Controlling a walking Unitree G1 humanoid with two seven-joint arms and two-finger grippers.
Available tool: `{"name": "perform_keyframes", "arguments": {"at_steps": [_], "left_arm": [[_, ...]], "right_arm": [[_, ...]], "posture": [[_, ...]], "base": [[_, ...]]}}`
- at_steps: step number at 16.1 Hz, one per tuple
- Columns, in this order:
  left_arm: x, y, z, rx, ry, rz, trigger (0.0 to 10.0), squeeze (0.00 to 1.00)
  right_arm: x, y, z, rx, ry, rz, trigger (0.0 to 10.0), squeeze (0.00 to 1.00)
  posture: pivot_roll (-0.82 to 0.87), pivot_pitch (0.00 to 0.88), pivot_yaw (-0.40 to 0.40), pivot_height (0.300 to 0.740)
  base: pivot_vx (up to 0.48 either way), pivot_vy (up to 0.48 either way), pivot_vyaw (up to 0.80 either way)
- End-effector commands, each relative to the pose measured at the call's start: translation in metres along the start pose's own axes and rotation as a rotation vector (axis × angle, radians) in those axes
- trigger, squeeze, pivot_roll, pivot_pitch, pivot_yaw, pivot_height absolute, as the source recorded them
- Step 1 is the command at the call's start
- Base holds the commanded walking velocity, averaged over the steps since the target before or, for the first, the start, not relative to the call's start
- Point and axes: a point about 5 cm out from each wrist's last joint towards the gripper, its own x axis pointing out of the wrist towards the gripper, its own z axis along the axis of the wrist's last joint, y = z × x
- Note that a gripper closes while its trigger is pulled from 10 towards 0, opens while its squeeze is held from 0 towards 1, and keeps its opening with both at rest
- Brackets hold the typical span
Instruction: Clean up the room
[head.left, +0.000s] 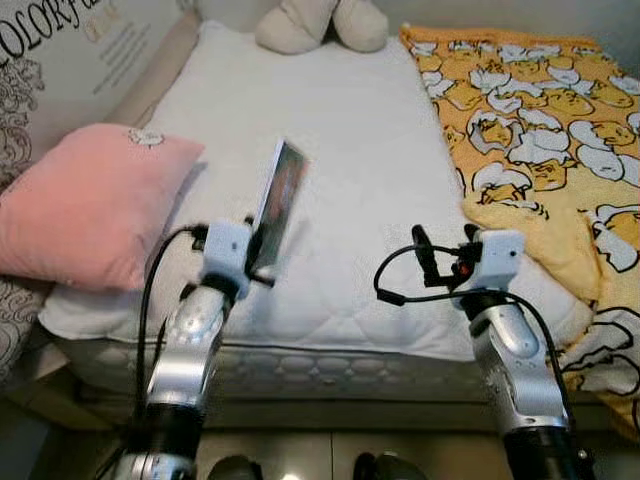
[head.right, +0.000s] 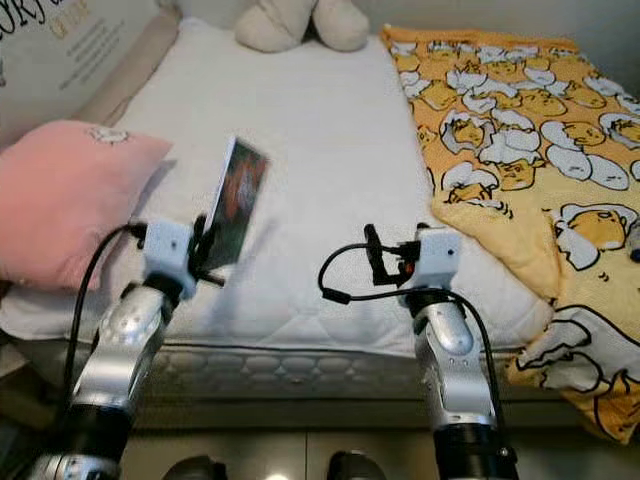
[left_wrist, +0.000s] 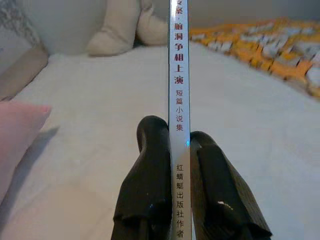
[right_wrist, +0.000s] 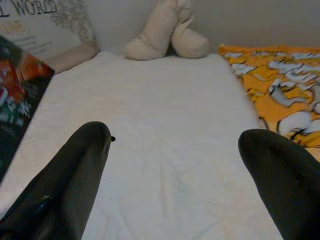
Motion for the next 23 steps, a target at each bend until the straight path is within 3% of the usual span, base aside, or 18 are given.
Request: {"name": "perform_keyframes", "arguments": {"at_steps": [1, 4, 6, 10, 13, 19, 23], "left_arm": [[0.002, 0.001, 0.008, -0.054, -0.031, 0.004, 10.0, 0.00], [0.004, 0.000, 0.003, -0.137, 0.004, 0.031, 10.0, 0.00], [0.005, 0.000, 0.001, -0.144, 0.009, 0.032, 10.0, 0.00], [0.013, -0.004, -0.005, -0.138, 0.048, 0.005, 10.0, 0.00], [0.023, -0.011, -0.002, -0.061, 0.054, -0.018, 10.0, 0.00], [0.027, -0.023, 0.009, -0.151, 0.001, -0.016, 10.0, 0.00], [0.025, -0.035, 0.003, -0.205, 0.033, -0.019, 10.0, 0.00]], "right_arm": [[0.000, -0.007, 0.003, -0.043, -0.023, -0.063, 10.0, 0.00], [-0.006, -0.019, -0.001, 0.008, -0.051, -0.239, 10.0, 0.00], [-0.006, -0.018, -0.005, 0.006, -0.033, -0.264, 10.0, 0.00], [-0.001, -0.007, -0.010, -0.016, -0.010, -0.187, 10.0, 0.00], [0.001, -0.004, -0.009, -0.026, -0.012, -0.162, 10.0, 0.00], [-0.002, -0.001, -0.008, -0.055, -0.019, -0.129, 10.0, 0.00], [-0.003, -0.003, -0.010, -0.060, -0.009, -0.124, 10.0, 0.00]], "posture": [[0.05, 0.000, 0.001, 0.728], [0.05, 0.000, 0.001, 0.728], [0.05, 0.000, -0.003, 0.728], [0.04, 0.000, -0.014, 0.728], [0.03, 0.000, -0.011, 0.728], [0.02, 0.000, -0.002, 0.728], [0.01, 0.000, 0.005, 0.728]], "base": [[0.000, 0.480, 0.00], [0.000, 0.480, 0.00], [0.000, 0.480, 0.00], [0.000, 0.480, 0.00], [0.210, 0.232, 0.00], [0.300, 0.000, 0.00], [0.480, 0.000, 0.00]]}}
